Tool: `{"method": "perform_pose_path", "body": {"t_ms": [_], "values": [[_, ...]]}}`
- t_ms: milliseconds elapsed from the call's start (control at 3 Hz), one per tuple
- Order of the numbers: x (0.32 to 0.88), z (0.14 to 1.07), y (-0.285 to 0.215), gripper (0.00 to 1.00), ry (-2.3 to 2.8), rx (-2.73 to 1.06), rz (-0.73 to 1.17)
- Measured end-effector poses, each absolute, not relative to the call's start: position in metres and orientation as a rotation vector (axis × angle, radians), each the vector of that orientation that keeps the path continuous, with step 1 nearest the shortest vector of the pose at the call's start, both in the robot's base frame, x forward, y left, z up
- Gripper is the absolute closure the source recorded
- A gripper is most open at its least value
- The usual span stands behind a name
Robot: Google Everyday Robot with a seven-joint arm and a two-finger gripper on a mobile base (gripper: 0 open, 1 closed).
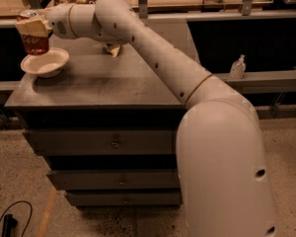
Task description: Place coke can into paper bowl
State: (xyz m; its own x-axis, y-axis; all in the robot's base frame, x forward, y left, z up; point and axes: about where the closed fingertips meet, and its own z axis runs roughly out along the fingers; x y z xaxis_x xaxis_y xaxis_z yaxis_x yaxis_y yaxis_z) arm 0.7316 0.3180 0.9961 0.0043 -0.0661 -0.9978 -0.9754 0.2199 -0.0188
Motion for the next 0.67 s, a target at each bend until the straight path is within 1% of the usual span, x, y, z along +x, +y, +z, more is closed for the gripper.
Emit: {"method": "perform_pose_path", "body": {"t_ms": [667], "values": [[0.739, 0.967, 0.324, 1.00, 1.389, -1.078, 0.948]]}}
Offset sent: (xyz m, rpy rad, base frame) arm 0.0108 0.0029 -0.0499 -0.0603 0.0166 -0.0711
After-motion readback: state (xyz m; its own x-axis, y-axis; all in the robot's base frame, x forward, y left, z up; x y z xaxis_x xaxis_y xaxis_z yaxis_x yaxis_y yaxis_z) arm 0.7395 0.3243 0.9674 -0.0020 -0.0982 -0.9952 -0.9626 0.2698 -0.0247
